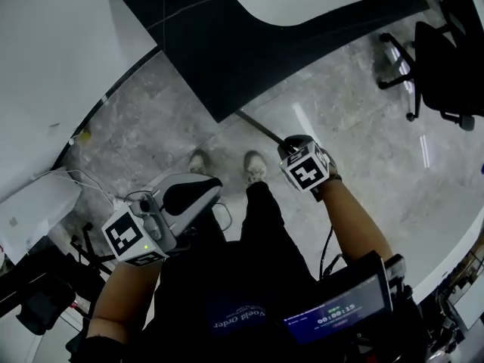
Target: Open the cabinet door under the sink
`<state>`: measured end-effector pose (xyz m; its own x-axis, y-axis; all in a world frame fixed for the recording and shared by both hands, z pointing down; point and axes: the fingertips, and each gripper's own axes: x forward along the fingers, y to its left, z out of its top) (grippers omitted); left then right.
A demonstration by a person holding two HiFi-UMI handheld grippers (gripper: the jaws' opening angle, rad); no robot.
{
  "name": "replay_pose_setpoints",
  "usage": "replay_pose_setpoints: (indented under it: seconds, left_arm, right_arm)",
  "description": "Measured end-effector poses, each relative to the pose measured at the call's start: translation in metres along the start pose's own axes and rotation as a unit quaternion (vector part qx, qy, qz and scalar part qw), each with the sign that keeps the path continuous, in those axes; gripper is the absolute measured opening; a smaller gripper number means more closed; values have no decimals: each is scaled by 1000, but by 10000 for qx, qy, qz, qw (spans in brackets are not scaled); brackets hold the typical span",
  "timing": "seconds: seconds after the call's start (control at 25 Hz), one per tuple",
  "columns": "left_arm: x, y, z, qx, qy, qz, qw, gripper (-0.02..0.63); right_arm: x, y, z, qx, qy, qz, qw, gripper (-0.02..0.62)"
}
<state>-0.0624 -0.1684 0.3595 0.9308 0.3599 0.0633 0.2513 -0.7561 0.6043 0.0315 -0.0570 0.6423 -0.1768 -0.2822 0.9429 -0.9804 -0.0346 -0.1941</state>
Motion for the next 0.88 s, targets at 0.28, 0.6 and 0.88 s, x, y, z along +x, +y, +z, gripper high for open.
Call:
replay_pose_setpoints:
  seconds: [0.28,0.6,0.88]
  left_arm:
    - [-49,13,10,-44,492,-632,9968,0]
    - [-90,17,36,246,885,-1269,9876,0]
    - [-91,-4,19,169,1210,-1752,9769,0]
  right_arm:
    - [10,39,-11,644,59,-94,9979,95]
    - [22,78,-3,1751,-176,-485,9832,95]
    - [20,79,-2,2159,-456,-820,9719,94]
